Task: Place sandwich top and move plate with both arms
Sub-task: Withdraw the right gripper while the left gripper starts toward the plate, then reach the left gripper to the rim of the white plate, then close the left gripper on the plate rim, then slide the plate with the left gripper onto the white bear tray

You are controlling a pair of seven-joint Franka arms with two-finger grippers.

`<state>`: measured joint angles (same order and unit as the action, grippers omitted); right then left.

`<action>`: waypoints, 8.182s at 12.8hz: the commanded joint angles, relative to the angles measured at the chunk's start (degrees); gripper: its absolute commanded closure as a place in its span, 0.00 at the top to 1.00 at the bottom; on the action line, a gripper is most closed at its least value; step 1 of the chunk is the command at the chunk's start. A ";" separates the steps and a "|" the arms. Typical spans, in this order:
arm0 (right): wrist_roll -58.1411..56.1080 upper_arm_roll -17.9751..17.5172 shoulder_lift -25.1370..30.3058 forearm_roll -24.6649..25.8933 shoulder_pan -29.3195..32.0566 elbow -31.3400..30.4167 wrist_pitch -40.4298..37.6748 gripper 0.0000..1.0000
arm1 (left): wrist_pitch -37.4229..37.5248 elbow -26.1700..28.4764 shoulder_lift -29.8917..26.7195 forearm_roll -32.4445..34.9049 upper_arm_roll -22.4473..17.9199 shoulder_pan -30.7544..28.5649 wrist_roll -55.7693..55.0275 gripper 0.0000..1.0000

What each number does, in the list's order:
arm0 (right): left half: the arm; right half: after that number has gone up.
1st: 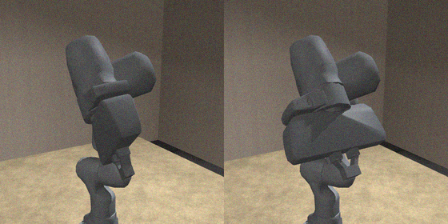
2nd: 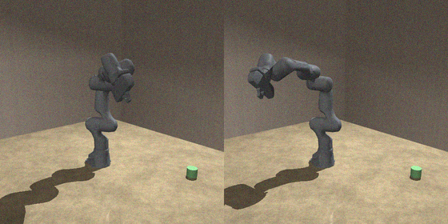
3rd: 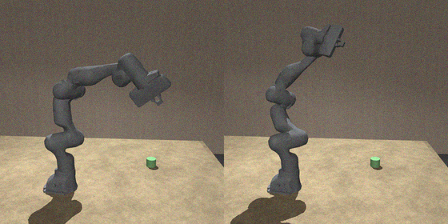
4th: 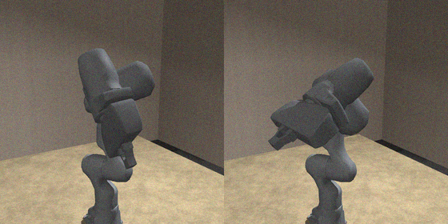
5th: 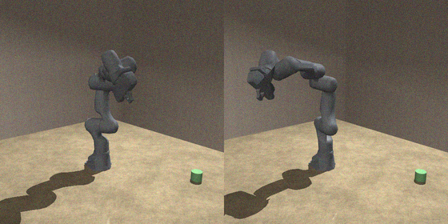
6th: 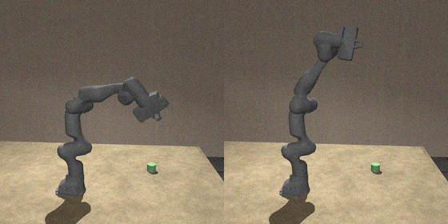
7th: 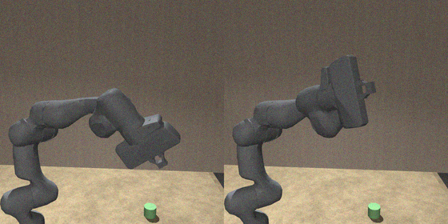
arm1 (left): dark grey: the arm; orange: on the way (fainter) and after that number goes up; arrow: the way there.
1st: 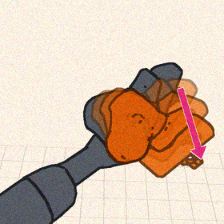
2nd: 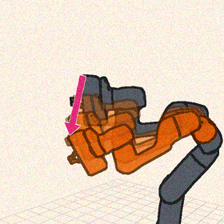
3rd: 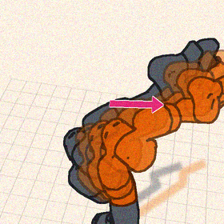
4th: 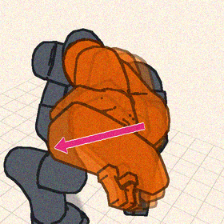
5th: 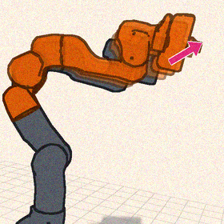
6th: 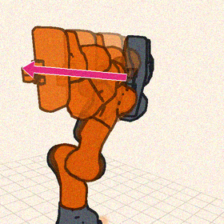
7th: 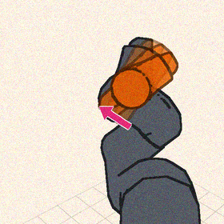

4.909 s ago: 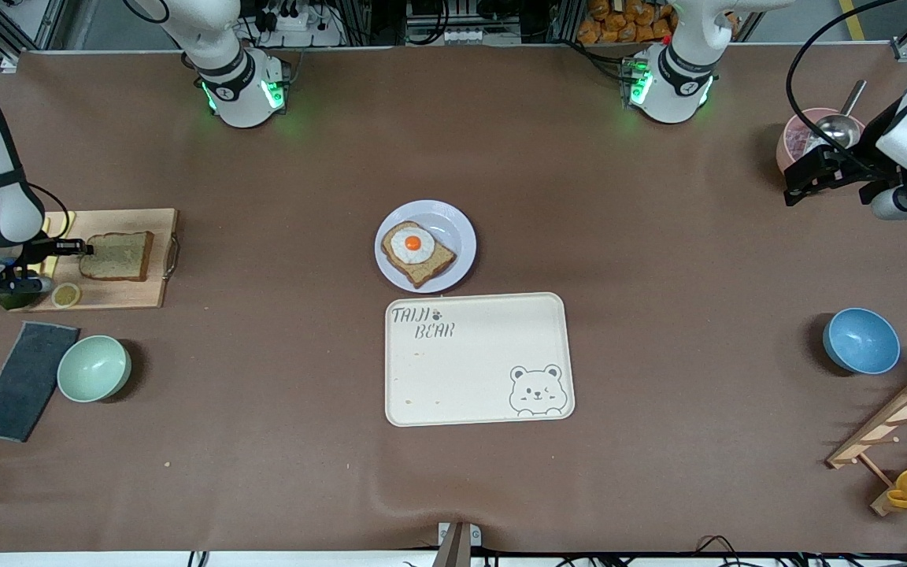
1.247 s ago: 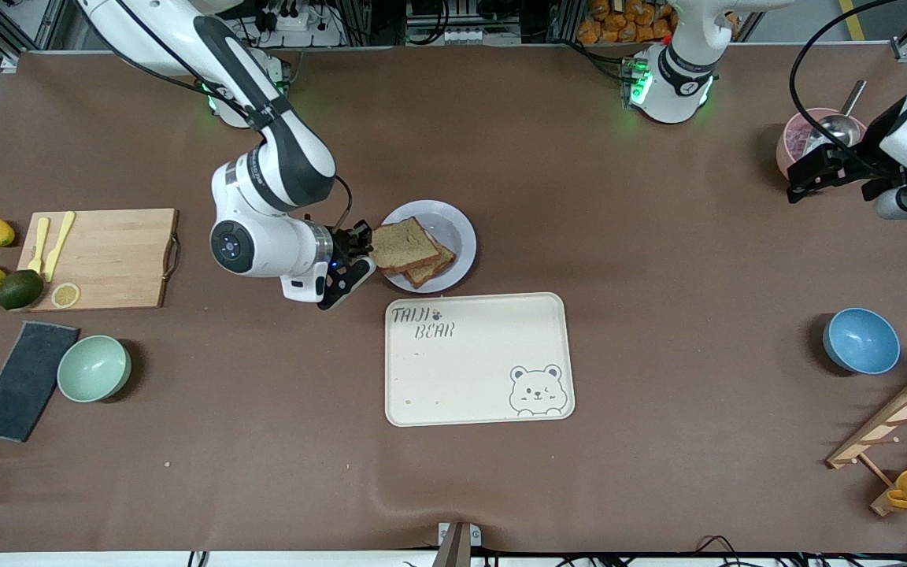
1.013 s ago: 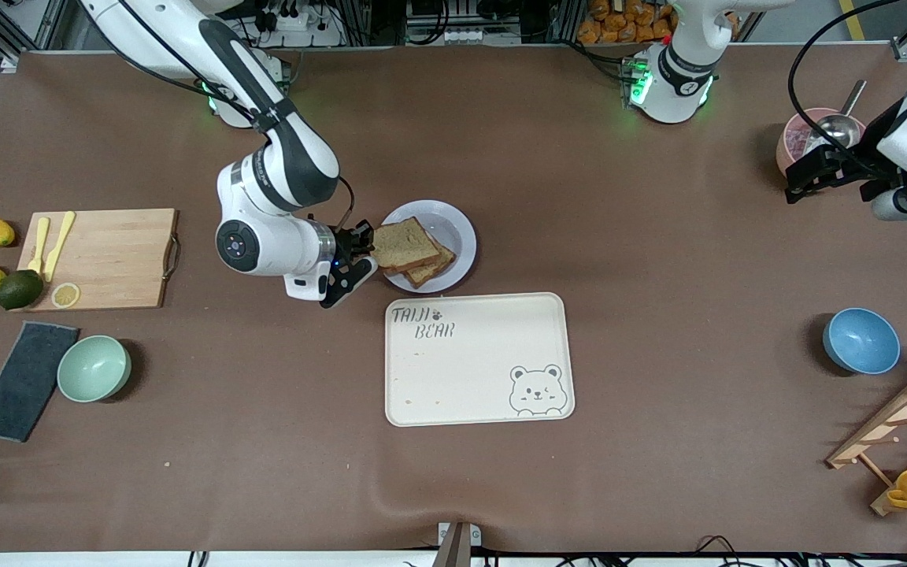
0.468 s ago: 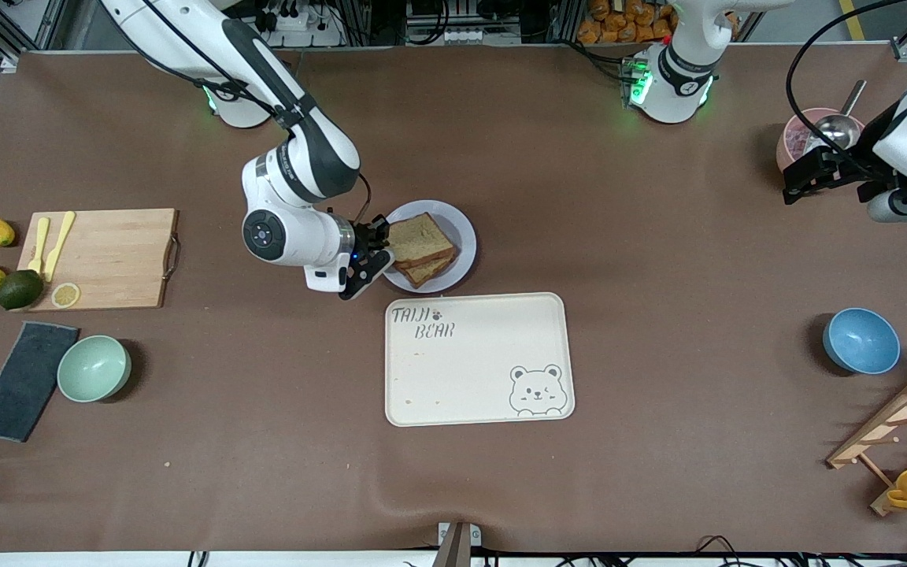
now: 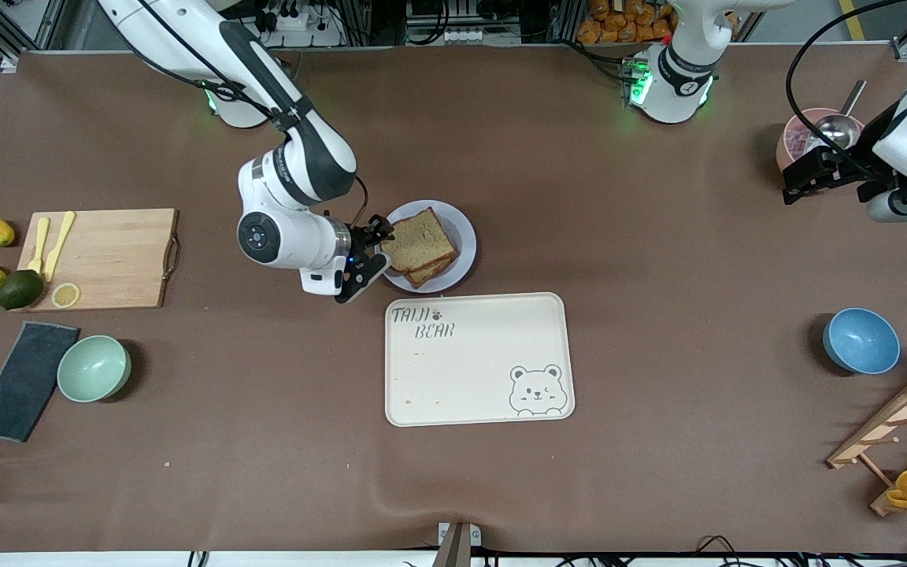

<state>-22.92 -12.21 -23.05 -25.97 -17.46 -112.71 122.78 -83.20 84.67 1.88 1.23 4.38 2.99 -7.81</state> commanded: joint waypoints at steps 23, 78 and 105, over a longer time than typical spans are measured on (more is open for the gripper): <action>18.35 14.29 24.63 20.96 21.34 15.67 -38.84 1.00 | -23.82 26.84 1.20 -29.71 3.25 -1.05 8.15 1.00; 16.68 20.21 24.63 23.16 16.32 23.85 -38.84 1.00 | -55.93 39.34 38.20 -116.81 26.56 5.54 89.19 0.00; 16.68 20.12 24.45 23.25 16.05 23.85 -38.67 1.00 | -64.27 33.99 33.44 -121.31 42.14 -21.19 88.06 0.00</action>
<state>-6.93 7.92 1.44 -2.36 -1.27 -89.48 84.45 -146.92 120.95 33.70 -121.89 49.05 -19.15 80.62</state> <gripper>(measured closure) 0.000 0.956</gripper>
